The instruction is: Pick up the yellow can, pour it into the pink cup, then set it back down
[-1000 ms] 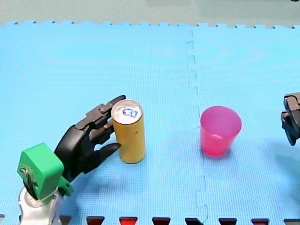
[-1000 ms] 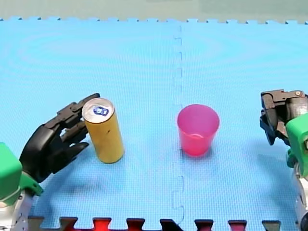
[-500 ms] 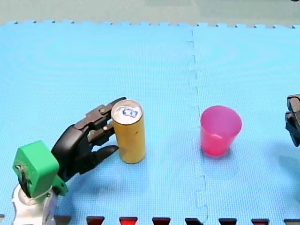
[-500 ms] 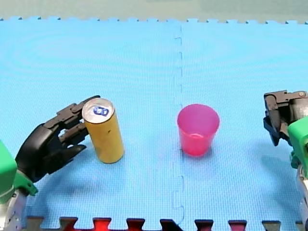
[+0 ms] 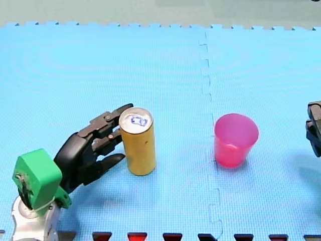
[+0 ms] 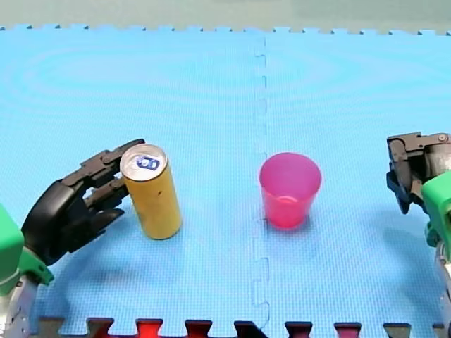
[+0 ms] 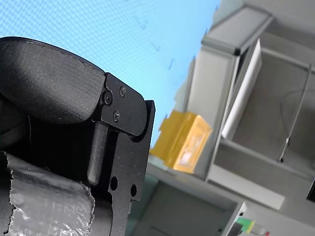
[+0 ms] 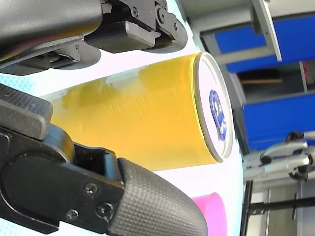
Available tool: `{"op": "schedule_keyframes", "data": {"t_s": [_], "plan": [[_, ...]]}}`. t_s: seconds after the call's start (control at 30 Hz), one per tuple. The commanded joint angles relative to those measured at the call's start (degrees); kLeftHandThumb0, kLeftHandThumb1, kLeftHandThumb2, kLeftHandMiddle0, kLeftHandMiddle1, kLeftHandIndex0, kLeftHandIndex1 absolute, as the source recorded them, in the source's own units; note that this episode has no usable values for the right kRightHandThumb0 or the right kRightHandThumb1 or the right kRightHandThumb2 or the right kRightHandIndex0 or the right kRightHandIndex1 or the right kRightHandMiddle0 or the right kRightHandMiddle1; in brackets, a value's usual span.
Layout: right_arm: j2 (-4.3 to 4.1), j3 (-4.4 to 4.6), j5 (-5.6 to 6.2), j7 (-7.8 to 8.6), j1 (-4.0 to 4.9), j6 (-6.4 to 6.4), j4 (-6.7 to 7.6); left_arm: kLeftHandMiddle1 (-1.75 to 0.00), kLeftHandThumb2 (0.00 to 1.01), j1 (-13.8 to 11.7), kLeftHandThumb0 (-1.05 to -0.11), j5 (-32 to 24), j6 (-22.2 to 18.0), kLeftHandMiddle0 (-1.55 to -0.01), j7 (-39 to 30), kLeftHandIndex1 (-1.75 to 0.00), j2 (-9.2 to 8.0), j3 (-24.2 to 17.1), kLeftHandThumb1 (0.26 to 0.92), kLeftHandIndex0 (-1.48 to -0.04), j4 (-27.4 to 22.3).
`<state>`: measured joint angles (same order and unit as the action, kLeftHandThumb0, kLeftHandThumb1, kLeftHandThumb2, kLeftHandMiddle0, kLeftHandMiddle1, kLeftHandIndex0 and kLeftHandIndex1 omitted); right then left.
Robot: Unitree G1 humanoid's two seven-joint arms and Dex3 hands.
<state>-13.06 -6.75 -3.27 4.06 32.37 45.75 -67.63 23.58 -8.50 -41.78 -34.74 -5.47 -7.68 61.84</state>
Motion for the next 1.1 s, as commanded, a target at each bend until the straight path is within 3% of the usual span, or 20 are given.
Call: {"op": "schedule_keyframes", "data": {"t_s": [0.0, 0.43, 0.73, 1.07], "plan": [[-0.53, 0.01, 0.08, 0.06, -0.25, 0.21, 0.21, -0.01, 0.03, 0.36, -1.048, -0.28, -0.35, -0.37, 0.44, 0.00, -0.15, -0.44, 0.921, -0.32, 0.35], [-1.17, 0.27, -0.15, -0.23, -0.79, -0.09, 1.19, -0.01, 0.04, 2.98, -1.048, 1.06, 1.37, -0.38, 4.26, 0.00, 0.61, -0.68, 0.921, -0.33, 3.98], [-1.45, 0.10, 0.30, 0.20, -1.06, -0.14, 1.73, -0.01, 0.02, 4.92, -1.048, 0.88, 5.53, -0.38, 5.28, -0.01, 1.74, -1.67, 0.913, -0.34, 7.97], [-1.68, -0.19, 0.61, 0.67, -1.14, 0.22, 1.56, -0.01, 0.01, 5.05, -1.048, 0.60, 6.65, -0.39, 3.09, -0.01, 2.67, -2.19, 0.896, -0.34, 8.05]]}}
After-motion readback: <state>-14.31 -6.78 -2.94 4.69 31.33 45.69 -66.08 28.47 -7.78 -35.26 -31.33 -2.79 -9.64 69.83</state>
